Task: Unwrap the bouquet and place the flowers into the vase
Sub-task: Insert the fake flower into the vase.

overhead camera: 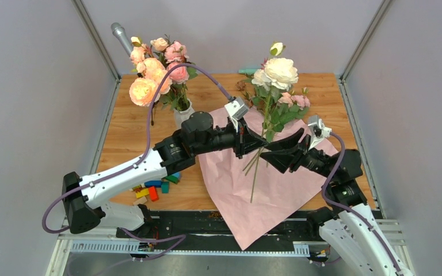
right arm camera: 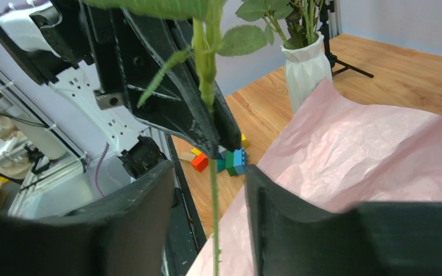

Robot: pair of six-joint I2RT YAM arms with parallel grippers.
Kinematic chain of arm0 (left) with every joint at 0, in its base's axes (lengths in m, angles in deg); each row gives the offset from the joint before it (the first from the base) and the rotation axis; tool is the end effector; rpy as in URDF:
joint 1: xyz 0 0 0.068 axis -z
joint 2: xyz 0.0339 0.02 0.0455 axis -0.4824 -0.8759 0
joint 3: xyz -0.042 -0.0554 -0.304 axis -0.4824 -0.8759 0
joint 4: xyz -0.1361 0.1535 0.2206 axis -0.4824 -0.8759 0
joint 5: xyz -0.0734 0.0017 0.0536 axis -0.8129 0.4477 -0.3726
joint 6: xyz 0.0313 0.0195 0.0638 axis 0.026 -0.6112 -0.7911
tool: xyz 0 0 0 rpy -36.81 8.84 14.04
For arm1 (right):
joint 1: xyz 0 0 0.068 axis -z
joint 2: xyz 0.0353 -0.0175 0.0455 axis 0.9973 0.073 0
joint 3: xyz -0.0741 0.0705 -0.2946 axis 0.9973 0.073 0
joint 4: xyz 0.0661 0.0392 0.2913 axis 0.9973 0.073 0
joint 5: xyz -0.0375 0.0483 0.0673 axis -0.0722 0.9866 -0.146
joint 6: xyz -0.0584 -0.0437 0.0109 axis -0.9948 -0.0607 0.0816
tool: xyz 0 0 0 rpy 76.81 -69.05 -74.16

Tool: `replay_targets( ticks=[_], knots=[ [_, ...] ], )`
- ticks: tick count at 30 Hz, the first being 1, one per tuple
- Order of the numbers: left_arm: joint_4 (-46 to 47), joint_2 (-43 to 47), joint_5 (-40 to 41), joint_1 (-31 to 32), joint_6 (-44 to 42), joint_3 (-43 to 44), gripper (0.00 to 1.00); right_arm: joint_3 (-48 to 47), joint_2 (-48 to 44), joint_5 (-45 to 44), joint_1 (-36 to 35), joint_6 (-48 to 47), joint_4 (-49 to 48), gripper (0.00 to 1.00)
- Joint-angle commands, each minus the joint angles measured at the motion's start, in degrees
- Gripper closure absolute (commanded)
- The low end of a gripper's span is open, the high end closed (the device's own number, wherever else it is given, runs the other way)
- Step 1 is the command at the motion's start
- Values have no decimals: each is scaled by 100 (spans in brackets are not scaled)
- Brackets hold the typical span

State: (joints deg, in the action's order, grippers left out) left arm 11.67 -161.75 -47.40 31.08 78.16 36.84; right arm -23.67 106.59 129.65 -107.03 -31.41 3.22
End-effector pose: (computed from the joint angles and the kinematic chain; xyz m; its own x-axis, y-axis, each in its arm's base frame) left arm 0.1653 -0.3192 0.4344 -0.4370 -0.0894 -0.8950 0.8654 0.2293 -0.4454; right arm 0.1331 0.0980 0.3652 -0.2723 0.2744 -0.9223 -0.8761 0.3257 0.3556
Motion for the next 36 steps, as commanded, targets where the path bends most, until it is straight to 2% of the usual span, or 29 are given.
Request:
replay_targets(
  ticks=[1, 2, 3, 6, 8, 12, 14, 23, 27, 31, 36],
  knots=[
    [-851, 310, 403, -2, -1354, 536, 100, -295, -30, -257, -9, -213, 62, 37],
    [-983, 309, 420, -52, -1671, 665, 100, -300, -25, -300, -8, -238, 106, 25],
    [-1185, 312, 333, -104, -1801, 717, 100, -304, -24, -372, -8, -257, 168, 18],
    [-1251, 380, -158, -740, -2108, 710, 100, -401, 54, -722, -6, -322, 462, 10],
    [-1580, 371, -311, -1061, -2393, 910, 100, -545, 111, -943, -3, -406, 693, 8],
    [-2451, 150, 121, -1322, -3240, 1677, 100, -744, 249, -1515, -4, -589, 959, 6],
    [-2713, 9, 173, -1538, -3378, 2123, 100, -859, 401, -1795, -4, -681, 995, 5],
    [-3514, -572, 620, -2465, -3376, 4279, 100, -1622, 1336, -2966, 1, -1050, 1709, 5],
    [-4208, -893, 747, -2802, -3346, 5129, 100, -1691, 1501, -3282, 2, -1078, 1758, 5],
    [-4016, -831, 456, -3050, -3295, 5128, 100, -1726, 1595, -3258, 1, -1155, 1739, 5],
    [-3962, -802, 523, -3205, -3377, 5047, 100, -1763, 1639, -3182, -3, -1187, 1738, 5]
  ],
)
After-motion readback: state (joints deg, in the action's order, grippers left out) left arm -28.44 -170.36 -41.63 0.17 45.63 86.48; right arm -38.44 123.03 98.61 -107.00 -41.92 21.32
